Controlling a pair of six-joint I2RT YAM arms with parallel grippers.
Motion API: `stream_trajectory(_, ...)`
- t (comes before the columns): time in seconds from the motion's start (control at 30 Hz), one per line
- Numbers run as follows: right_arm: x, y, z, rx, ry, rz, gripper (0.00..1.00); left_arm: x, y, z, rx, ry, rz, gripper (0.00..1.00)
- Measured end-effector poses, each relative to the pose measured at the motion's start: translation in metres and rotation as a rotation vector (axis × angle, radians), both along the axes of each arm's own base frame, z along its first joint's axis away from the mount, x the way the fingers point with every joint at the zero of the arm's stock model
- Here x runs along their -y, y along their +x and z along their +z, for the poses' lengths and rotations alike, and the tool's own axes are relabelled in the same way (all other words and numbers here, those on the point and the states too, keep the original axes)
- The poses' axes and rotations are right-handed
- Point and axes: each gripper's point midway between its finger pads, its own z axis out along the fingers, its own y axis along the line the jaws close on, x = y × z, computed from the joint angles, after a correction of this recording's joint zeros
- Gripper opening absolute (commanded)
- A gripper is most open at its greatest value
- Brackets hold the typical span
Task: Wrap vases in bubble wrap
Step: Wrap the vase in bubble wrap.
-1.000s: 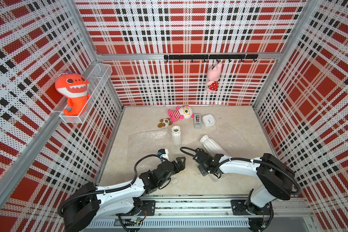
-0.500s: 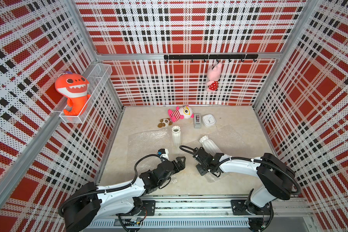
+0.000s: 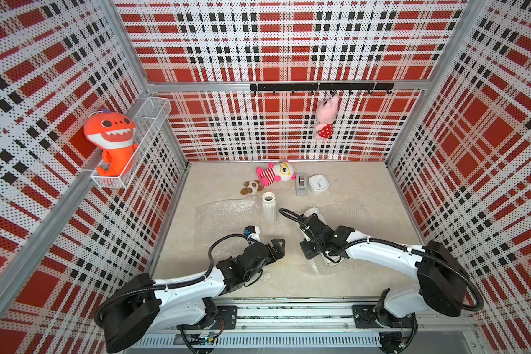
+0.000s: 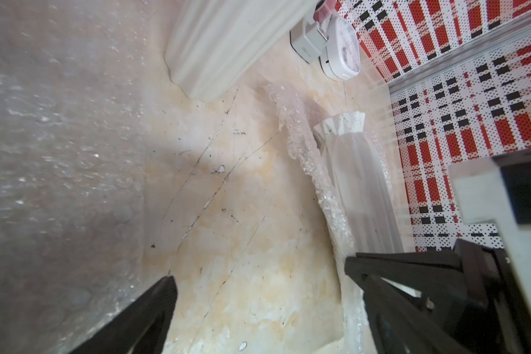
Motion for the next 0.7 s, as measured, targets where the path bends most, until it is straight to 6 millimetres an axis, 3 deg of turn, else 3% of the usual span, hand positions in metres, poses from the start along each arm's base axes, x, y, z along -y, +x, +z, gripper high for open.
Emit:
stream_trajectory(0.17,0.012,0.004,0.012,-0.018,0.036,-0.005,0.0,0.023,-0.002,-0.002,-0.001,0.005,-0.046,0.98)
stream_trajectory(0.37,0.029,0.005,0.009,-0.063,0.027,-0.004,0.0,0.049,0.001,-0.015,-0.028,0.024,-0.08,0.99)
stream_trajectory(0.7,0.051,0.014,0.025,-0.069,0.078,-0.024,0.0,0.092,0.02,-0.019,-0.046,0.006,-0.11,0.96)
